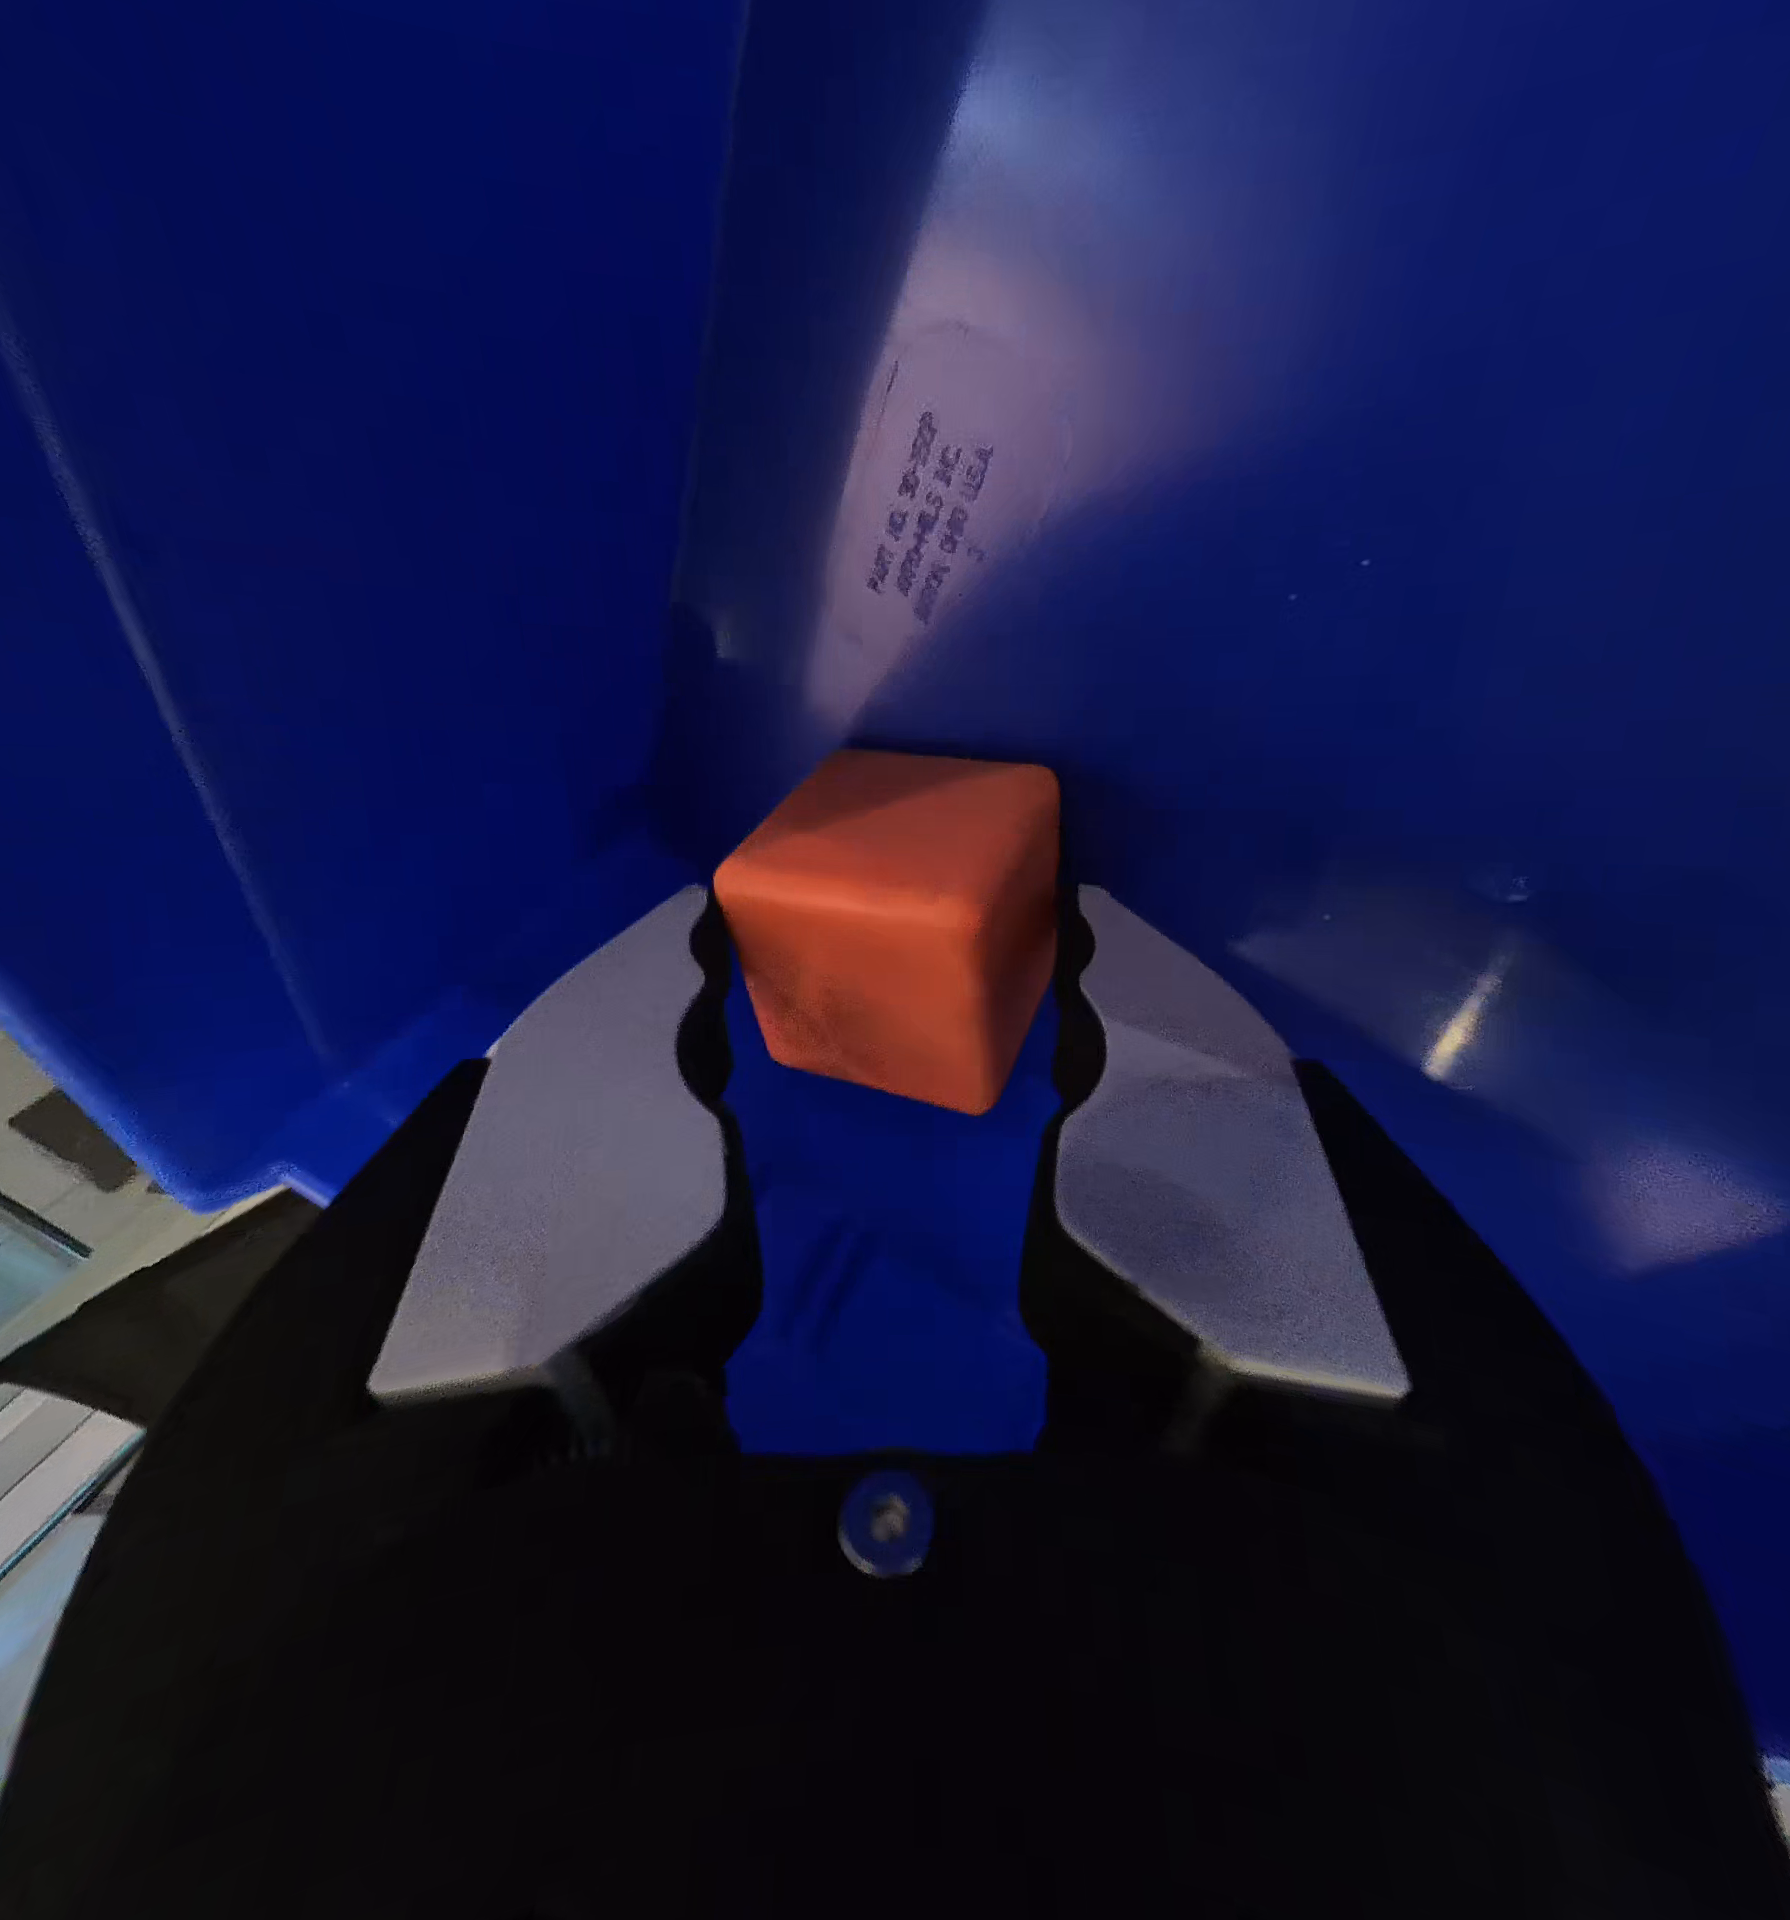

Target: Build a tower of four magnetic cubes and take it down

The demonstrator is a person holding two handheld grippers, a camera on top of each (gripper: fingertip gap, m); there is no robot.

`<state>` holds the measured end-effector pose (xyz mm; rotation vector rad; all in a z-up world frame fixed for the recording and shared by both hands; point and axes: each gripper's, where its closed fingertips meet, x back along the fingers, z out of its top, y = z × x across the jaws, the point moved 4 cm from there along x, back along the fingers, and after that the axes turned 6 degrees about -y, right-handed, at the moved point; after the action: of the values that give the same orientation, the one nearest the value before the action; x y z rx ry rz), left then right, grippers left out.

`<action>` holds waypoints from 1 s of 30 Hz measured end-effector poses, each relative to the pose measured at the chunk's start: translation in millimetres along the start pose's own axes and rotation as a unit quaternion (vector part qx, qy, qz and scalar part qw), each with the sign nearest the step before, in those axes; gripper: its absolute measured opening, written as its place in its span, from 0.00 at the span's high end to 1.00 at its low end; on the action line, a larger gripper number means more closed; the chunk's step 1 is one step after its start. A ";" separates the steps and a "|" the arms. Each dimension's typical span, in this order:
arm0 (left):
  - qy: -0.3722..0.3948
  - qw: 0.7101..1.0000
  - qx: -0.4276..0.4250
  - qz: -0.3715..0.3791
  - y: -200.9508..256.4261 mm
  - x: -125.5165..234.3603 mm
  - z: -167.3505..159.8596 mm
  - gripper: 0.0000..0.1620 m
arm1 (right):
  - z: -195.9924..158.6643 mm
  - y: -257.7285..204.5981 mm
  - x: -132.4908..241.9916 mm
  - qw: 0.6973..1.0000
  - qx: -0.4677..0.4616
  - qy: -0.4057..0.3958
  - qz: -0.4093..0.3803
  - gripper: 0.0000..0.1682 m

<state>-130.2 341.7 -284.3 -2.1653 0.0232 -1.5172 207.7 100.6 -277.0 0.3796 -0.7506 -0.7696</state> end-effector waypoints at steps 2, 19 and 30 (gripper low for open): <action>-0.001 1.000 0.000 -0.004 -0.8 0.4 2.3 0.63 | 0.0 0.0 0.0 1.000 0.000 0.000 0.000 0.96; 0.213 0.966 0.144 0.021 65.4 117.0 -70.2 0.65 | 0.2 0.2 -0.6 1.000 -0.003 0.000 0.001 0.96; 0.421 0.892 0.163 0.022 208.3 223.0 -77.8 0.67 | 0.5 -0.1 -0.9 1.000 -0.003 0.001 0.001 0.96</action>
<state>-60.0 64.9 -151.5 -1.1201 0.0988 -2.1323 206.8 101.2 -277.1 0.3745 -0.7478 -0.7694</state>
